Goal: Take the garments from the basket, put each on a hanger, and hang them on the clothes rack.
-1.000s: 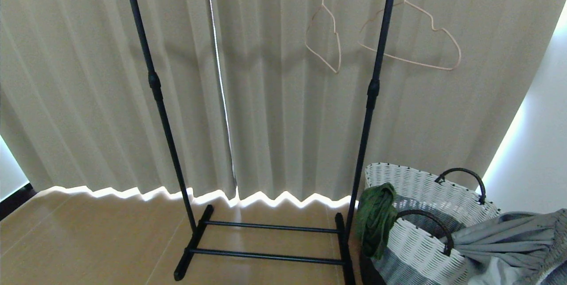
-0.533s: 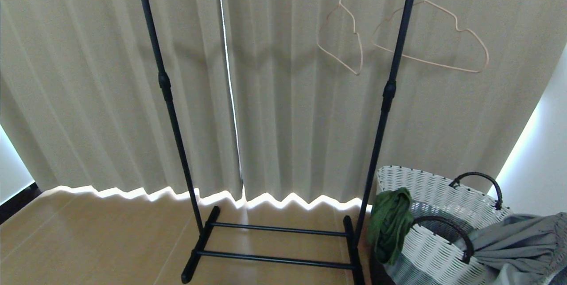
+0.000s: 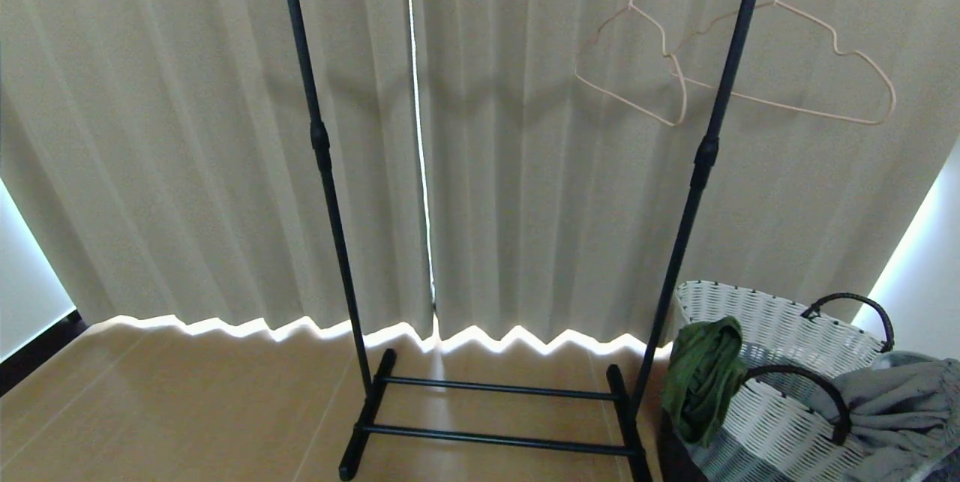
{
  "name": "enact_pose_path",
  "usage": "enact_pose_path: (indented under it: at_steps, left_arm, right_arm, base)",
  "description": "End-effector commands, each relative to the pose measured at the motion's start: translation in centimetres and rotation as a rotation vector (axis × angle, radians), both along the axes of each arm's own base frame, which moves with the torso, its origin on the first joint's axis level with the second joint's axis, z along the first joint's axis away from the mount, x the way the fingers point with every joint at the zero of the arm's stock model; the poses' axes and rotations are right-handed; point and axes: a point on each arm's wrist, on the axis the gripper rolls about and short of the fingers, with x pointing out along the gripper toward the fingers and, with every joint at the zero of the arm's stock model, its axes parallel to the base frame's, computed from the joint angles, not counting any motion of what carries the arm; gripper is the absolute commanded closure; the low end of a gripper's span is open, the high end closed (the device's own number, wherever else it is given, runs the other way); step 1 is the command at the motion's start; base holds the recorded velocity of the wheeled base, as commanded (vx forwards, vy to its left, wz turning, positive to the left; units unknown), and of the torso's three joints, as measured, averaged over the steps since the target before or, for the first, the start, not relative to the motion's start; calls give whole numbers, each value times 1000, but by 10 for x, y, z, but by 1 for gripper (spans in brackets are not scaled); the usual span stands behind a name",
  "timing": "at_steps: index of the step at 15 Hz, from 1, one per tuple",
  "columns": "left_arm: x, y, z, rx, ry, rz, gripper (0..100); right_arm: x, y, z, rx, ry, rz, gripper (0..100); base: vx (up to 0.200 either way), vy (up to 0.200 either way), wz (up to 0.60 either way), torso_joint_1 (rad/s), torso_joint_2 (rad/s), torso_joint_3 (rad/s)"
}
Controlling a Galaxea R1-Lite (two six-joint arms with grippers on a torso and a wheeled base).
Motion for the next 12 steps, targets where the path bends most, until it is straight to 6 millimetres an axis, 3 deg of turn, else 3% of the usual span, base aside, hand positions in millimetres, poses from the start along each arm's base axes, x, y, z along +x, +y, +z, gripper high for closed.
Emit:
enact_pose_path:
  at_steps: [1,12]
  left_arm:
    - [0,0,0,0,0,0,0]
    - [0,0,0,73,-9,1,0]
  right_arm:
    - [1,0,-2,2,11,0,100]
    - [4,5,3,1,-10,64,100]
  base:
    - [0,0,0,0,0,0]
    - [0,0,0,0,0,0]
